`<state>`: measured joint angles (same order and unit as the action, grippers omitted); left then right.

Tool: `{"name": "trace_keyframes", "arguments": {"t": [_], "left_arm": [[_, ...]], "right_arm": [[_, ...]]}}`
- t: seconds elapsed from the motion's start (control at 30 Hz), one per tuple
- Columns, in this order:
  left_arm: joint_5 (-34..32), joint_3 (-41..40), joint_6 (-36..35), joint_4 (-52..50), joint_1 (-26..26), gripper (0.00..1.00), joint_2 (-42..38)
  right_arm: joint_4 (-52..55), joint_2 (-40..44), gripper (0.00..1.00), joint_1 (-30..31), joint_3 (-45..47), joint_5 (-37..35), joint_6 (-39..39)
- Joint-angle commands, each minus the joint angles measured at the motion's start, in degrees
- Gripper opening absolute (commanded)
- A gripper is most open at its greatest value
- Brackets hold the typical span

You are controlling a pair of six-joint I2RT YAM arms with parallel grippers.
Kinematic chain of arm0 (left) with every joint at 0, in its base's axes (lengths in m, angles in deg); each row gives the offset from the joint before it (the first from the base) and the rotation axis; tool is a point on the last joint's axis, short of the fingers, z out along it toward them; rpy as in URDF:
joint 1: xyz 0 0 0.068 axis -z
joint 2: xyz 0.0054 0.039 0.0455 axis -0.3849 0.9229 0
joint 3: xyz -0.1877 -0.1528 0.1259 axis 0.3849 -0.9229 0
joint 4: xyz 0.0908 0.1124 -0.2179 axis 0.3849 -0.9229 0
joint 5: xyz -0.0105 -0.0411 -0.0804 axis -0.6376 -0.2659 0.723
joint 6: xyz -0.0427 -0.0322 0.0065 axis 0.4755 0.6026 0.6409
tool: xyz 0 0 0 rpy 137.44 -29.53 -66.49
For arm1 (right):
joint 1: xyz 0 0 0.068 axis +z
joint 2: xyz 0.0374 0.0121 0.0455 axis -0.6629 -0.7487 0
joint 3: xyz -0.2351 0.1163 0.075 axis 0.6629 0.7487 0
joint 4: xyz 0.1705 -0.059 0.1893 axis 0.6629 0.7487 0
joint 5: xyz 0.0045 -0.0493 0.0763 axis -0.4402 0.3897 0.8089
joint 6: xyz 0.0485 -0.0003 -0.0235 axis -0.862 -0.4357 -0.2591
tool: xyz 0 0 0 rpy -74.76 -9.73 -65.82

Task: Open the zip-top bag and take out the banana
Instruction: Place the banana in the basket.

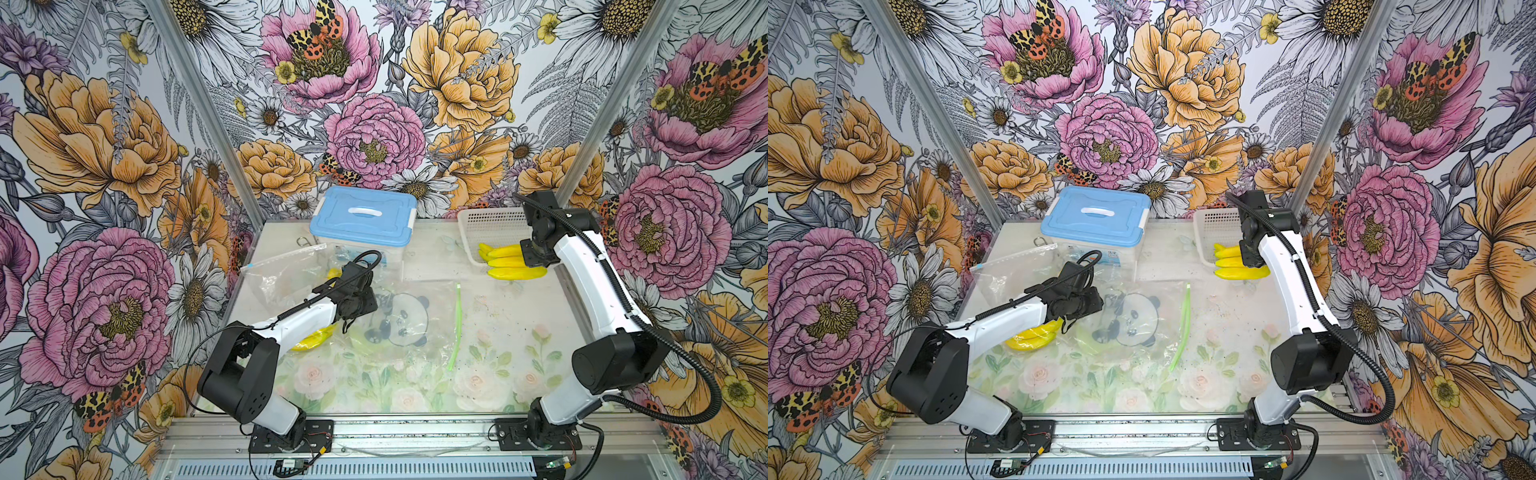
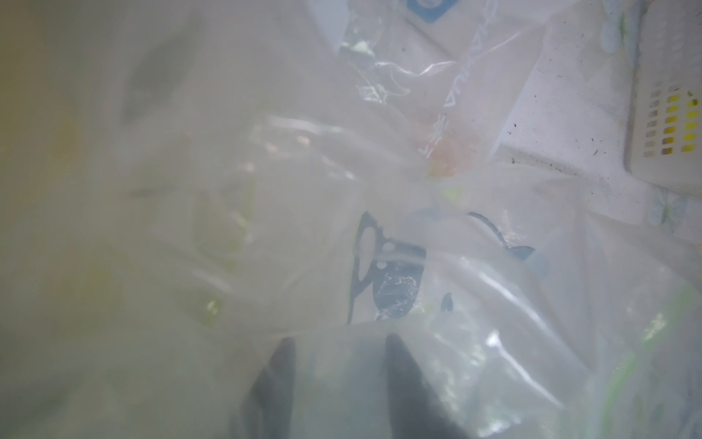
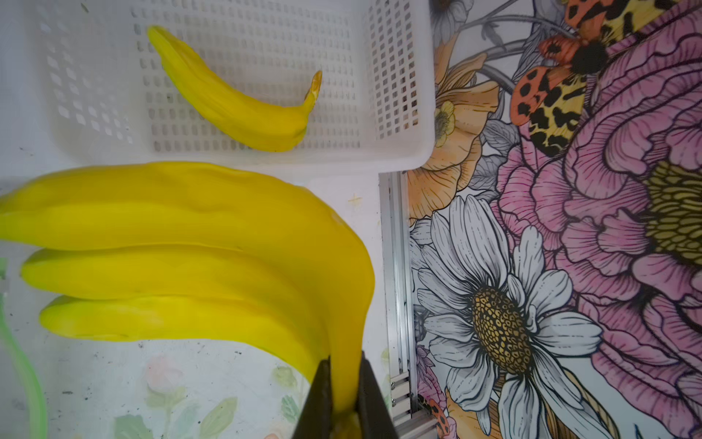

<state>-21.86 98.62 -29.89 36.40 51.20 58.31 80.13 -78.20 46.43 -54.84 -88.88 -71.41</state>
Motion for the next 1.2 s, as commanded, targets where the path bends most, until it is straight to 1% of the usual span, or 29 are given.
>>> {"name": "trace_keyframes", "arguments": {"t": [0.0, 0.1, 0.17, 0.37, 0.5, 0.6, 0.63, 0.73, 0.77, 0.87, 1.0, 1.1, 1.17], "left_arm": [[2.5, 1.5, -1.8, 0.0, -0.8, 0.41, 0.1], [3.4, 1.5, -1.3, 0.0, -1.0, 0.40, 0.0], [4.4, 1.5, -1.1, -0.1, -1.0, 0.41, -0.2], [5.6, 0.0, 0.0, -0.4, -0.7, 0.41, -2.3], [5.7, -1.3, 1.0, -0.8, -0.5, 0.40, -3.7], [6.0, -1.7, 1.6, -1.1, -0.2, 0.41, -4.0], [5.9, -1.5, 1.6, -1.3, -0.1, 0.40, -3.9], [5.7, -1.1, 1.6, -1.6, 0.1, 0.41, -3.5], [5.6, -0.9, 1.6, -1.6, 0.1, 0.41, -3.2], [5.6, 0.0, 1.4, -1.5, 0.4, 0.41, -1.8], [5.2, 1.7, 0.9, -1.5, 1.2, 0.41, 0.0], [4.7, 2.6, 0.8, -1.4, 1.7, 0.40, 0.9], [4.2, 2.8, 1.0, -1.1, 2.0, 0.40, 1.3]], "right_arm": [[-1.1, -4.0, 0.09, -1.6, -4.9, 2.4, -0.4], [-3.1, -8.8, 0.09, -3.5, -9.8, 5.7, -1.2], [-5.2, -13.4, 0.09, -4.8, -13.6, 6.4, -1.1], [-7.0, -28.8, 0.09, -6.9, -26.8, 8.6, -1.7], [-7.6, -36.8, 0.09, -8.1, -33.1, 9.5, -2.9], [-7.8, -40.7, 0.14, -8.8, -36.6, 10.0, -3.1], [-7.8, -41.2, 0.18, -9.1, -37.1, 10.0, -3.1], [-7.8, -41.0, 0.42, -10.1, -37.3, 11.1, -3.2], [-7.8, -40.4, 0.47, -10.5, -37.2, 11.8, -3.4], [-8.4, -37.4, 0.52, -11.9, -37.3, 15.6, -4.8], [-9.4, -30.6, 0.54, -11.9, -37.3, 22.8, -7.4], [-9.8, -24.4, 0.55, -10.9, -35.8, 32.7, -10.7], [-10.7, -19.3, 0.54, -9.4, -31.4, 40.3, -12.0]]}}
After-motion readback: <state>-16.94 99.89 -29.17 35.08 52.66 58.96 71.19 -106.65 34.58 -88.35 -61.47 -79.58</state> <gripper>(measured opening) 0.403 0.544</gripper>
